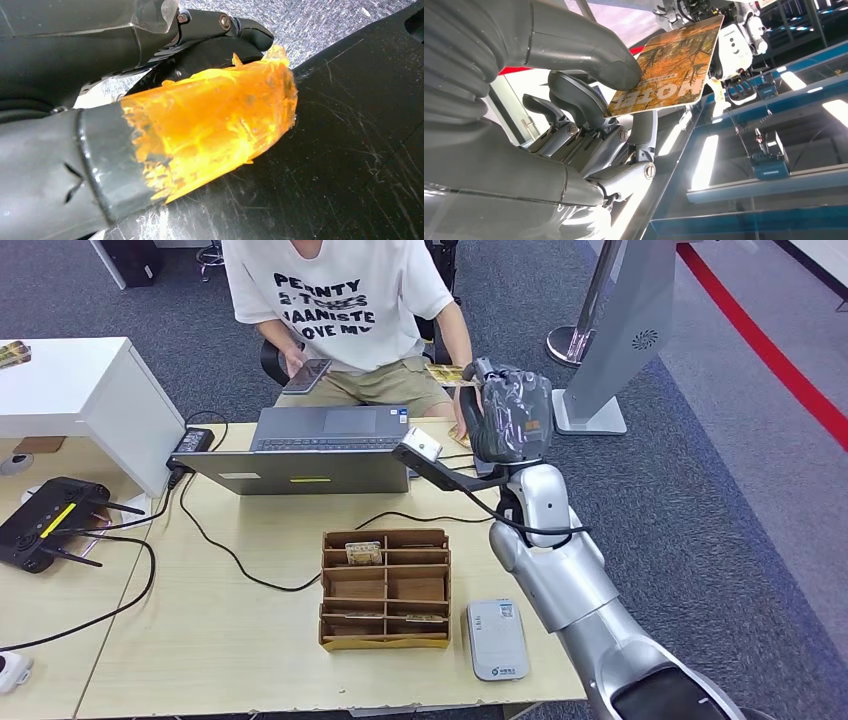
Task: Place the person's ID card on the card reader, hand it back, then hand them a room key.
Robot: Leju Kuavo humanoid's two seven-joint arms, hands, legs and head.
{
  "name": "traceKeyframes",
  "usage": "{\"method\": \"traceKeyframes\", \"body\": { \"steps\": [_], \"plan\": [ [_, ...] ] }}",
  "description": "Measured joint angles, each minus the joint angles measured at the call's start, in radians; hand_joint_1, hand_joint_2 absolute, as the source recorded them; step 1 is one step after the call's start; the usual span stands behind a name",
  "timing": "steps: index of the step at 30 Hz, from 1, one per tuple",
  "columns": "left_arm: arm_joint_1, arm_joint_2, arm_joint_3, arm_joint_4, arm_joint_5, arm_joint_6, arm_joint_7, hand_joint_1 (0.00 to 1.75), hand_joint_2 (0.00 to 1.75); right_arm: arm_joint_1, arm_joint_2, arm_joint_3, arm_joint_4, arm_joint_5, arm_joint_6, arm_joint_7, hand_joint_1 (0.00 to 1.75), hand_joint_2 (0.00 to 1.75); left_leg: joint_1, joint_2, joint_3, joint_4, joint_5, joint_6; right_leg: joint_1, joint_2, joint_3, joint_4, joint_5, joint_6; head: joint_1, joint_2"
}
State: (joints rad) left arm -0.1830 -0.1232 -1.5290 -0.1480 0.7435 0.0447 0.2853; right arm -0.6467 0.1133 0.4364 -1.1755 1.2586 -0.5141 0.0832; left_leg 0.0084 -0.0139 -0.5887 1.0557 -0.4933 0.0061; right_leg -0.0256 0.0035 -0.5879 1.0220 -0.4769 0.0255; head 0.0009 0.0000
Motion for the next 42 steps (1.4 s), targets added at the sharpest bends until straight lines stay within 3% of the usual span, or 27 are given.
{"method": "traceKeyframes", "body": {
  "steps": [25,26,29,30,34,38,42],
  "plan": [
    [0.000,0.000,-0.001,0.000,0.000,0.001,-0.002,0.00,0.00,-0.010,0.006,0.005,0.037,0.016,0.010,0.006,1.74,1.75,0.000,0.000,0.000,0.000,0.000,0.000,0.000,0.000,0.000,0.000,0.000,0.000,0.000,0.000],
    [0.000,0.000,-0.001,0.000,0.000,0.001,-0.003,0.00,0.00,-0.010,0.007,0.005,0.037,0.016,0.011,0.006,1.48,1.75,0.000,0.000,0.000,0.000,0.000,0.000,0.000,0.000,0.000,0.000,0.000,0.000,0.000,0.000],
    [0.000,0.000,-0.001,0.000,0.000,0.001,-0.003,0.00,0.00,-0.010,0.007,0.006,0.038,0.017,0.013,0.006,0.18,1.75,0.000,0.000,0.000,0.000,0.000,0.000,0.000,0.000,0.000,0.000,0.000,0.000,0.000,0.000],
    [0.000,0.000,-0.001,0.000,0.001,0.001,-0.004,0.00,0.00,-0.010,0.007,0.006,0.038,0.014,0.015,0.006,0.00,1.75,0.000,0.000,0.000,0.000,0.000,0.000,0.000,0.000,0.000,0.000,0.000,0.000,0.000,0.000],
    [0.001,0.000,-0.001,0.000,0.004,0.002,-0.005,0.00,0.00,-0.009,0.009,0.006,0.040,-0.004,0.030,0.005,0.00,1.75,0.000,0.000,0.000,0.000,0.000,0.000,0.000,0.000,0.000,0.000,0.000,0.000,0.000,0.000],
    [0.001,0.000,-0.001,0.000,0.008,0.003,-0.008,0.00,0.00,-0.005,0.012,0.007,0.038,-0.024,0.033,-0.003,0.00,0.00,0.000,0.000,0.000,0.000,0.000,0.000,0.000,0.000,0.000,0.000,0.000,0.000,0.000,0.000],
    [0.002,0.000,-0.001,0.001,0.016,0.006,-0.011,0.00,0.00,0.014,0.014,0.009,0.023,-0.061,0.030,-0.025,0.00,0.00,0.000,0.000,0.000,0.000,0.000,0.000,0.000,0.000,0.000,0.000,0.000,0.000,0.000,0.000]
  ]
}}
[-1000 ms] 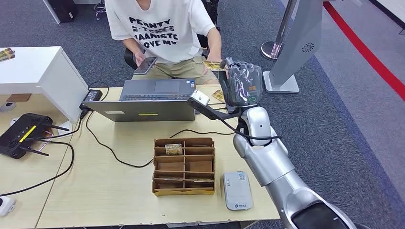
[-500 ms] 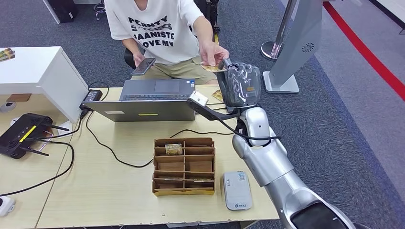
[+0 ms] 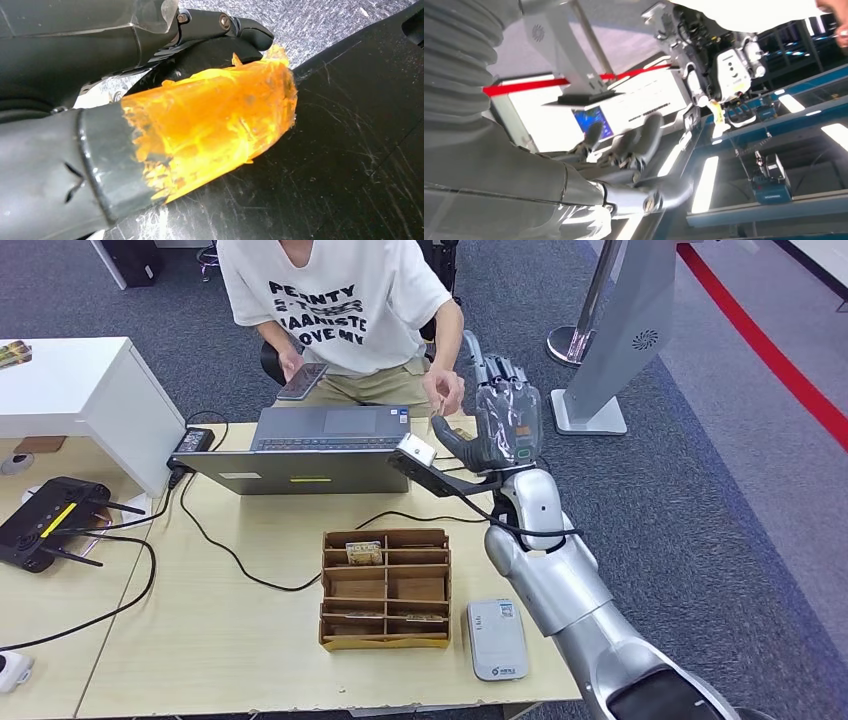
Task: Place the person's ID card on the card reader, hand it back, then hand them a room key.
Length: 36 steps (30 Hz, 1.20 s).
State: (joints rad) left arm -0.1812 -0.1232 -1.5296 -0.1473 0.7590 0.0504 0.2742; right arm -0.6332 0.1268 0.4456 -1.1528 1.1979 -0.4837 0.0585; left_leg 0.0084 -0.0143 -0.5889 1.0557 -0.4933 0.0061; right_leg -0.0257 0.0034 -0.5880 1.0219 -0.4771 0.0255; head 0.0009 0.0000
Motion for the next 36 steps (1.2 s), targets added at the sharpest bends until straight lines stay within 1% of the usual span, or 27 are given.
{"method": "traceKeyframes", "body": {
  "steps": [4,8,11,16,19,22,26,29,30,32,34,36],
  "plan": [
    [0.001,0.000,0.000,0.000,0.014,0.003,-0.001,0.00,0.00,0.037,0.004,0.006,-0.044,-0.064,-0.005,-0.035,0.00,0.00,0.000,0.000,0.000,0.000,0.000,0.000,0.000,0.000,0.000,0.000,0.000,0.000,0.000,0.000],
    [0.002,0.000,0.000,0.000,0.036,0.009,-0.002,0.00,0.00,0.095,0.006,0.017,-0.119,-0.183,-0.003,-0.085,0.00,0.00,0.000,0.000,0.000,0.000,0.000,0.000,0.000,0.000,0.000,0.000,0.000,0.000,0.000,0.000],
    [0.005,0.000,0.000,0.000,0.053,0.018,-0.007,0.00,0.00,0.155,0.009,0.026,-0.194,-0.354,0.026,-0.144,0.00,0.00,0.000,0.000,0.000,0.000,0.000,0.000,0.000,0.000,0.000,0.000,-0.001,0.000,0.000,0.000],
    [0.012,0.000,0.001,0.000,0.077,0.033,-0.024,0.00,0.00,0.279,0.010,0.042,-0.328,-0.730,0.121,-0.256,0.00,0.00,0.000,0.000,0.000,0.000,-0.001,0.000,0.000,0.000,0.000,0.000,-0.001,0.000,0.000,0.000],
    [0.016,0.001,0.002,0.000,0.091,0.040,-0.037,0.00,0.00,0.347,0.005,0.045,-0.388,-0.962,0.215,-0.312,0.00,0.00,0.000,0.000,0.000,0.000,-0.001,0.000,0.000,0.000,0.000,-0.001,-0.001,0.000,0.000,0.000],
    [0.020,0.002,0.003,0.000,0.104,0.048,-0.050,0.00,0.00,0.424,-0.015,0.050,-0.433,-1.200,0.353,-0.367,0.00,0.00,0.000,0.000,0.000,0.000,-0.001,0.000,0.000,0.000,0.000,-0.001,-0.001,0.000,0.000,0.000],
    [0.022,0.005,0.004,0.000,0.115,0.048,-0.057,0.00,0.00,0.511,-0.060,0.069,-0.462,-1.412,0.546,-0.414,0.00,0.00,0.000,0.000,-0.001,0.000,-0.001,0.000,0.000,0.000,0.000,-0.001,-0.001,0.000,0.000,0.000],
    [0.023,0.006,0.004,0.000,0.117,0.049,-0.059,0.00,0.00,0.562,-0.096,0.090,-0.476,-1.526,0.694,-0.439,0.00,0.00,0.000,0.000,-0.001,0.000,-0.002,0.000,0.000,0.000,0.000,-0.001,-0.001,0.000,0.000,0.000],
    [0.023,0.006,0.004,0.000,0.118,0.049,-0.059,0.00,0.00,0.572,-0.105,0.096,-0.479,-1.550,0.730,-0.444,0.00,0.00,0.000,0.000,-0.001,0.000,-0.002,0.000,0.000,0.000,0.000,-0.001,-0.001,0.000,0.000,0.000],
    [0.023,0.006,0.004,0.000,0.118,0.049,-0.060,0.00,0.00,0.582,-0.114,0.101,-0.481,-1.572,0.763,-0.448,0.00,0.00,0.000,0.000,-0.001,0.000,-0.002,0.000,0.000,0.000,0.000,-0.001,-0.001,0.000,0.000,0.000],
    [0.023,0.006,0.004,0.000,0.118,0.049,-0.060,0.00,0.00,0.583,-0.115,0.101,-0.482,-1.573,0.765,-0.448,0.00,0.00,0.000,0.000,-0.001,0.000,-0.002,0.000,0.000,0.000,0.000,-0.001,-0.001,0.000,0.000,0.000],
    [0.023,0.006,0.004,0.000,0.117,0.049,-0.060,0.00,0.00,0.591,-0.123,0.109,-0.484,-1.586,0.794,-0.451,0.00,0.00,0.000,0.000,-0.001,0.000,-0.002,0.000,0.000,0.000,0.000,-0.001,-0.001,0.000,0.000,0.000]
  ]
}}
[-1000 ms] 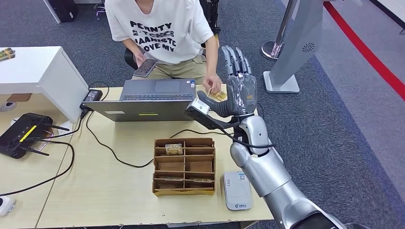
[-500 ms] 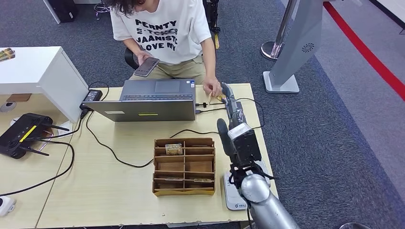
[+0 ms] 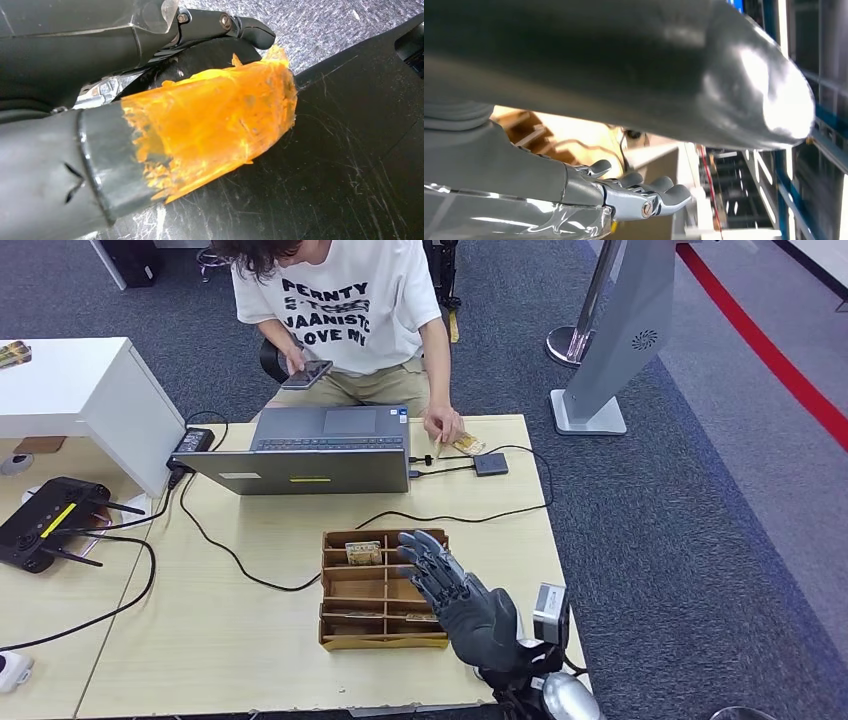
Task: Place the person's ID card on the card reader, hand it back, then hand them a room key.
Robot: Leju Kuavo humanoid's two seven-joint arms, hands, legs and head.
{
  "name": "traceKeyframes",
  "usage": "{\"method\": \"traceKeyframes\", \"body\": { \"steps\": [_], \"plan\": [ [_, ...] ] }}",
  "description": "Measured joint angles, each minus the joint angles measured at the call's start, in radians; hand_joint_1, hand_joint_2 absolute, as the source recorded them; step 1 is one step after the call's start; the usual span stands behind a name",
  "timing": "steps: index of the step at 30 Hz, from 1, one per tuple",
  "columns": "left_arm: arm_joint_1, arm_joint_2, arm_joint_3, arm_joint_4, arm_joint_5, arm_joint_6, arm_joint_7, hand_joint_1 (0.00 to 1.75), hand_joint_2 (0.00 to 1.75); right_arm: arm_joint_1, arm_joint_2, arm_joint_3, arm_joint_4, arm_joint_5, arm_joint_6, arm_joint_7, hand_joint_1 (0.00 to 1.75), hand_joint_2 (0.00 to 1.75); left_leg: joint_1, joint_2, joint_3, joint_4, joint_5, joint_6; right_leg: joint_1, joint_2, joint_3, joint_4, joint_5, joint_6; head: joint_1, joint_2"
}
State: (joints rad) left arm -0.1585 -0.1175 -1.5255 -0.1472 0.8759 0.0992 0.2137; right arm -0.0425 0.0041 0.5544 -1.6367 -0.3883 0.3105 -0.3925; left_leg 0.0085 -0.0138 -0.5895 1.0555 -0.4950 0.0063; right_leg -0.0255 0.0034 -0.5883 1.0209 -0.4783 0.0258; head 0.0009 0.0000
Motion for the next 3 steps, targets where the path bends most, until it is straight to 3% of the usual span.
{"method": "traceKeyframes", "body": {
  "steps": [3],
  "plan": [
    [0.000,0.000,0.000,0.000,-0.004,0.000,0.000,0.00,0.00,0.021,-0.031,0.030,-0.003,-0.039,0.097,-0.010,0.00,0.00,0.000,0.000,0.000,0.000,0.000,0.000,0.000,0.000,0.000,0.000,0.000,0.000,0.000,0.000]
  ]
}}
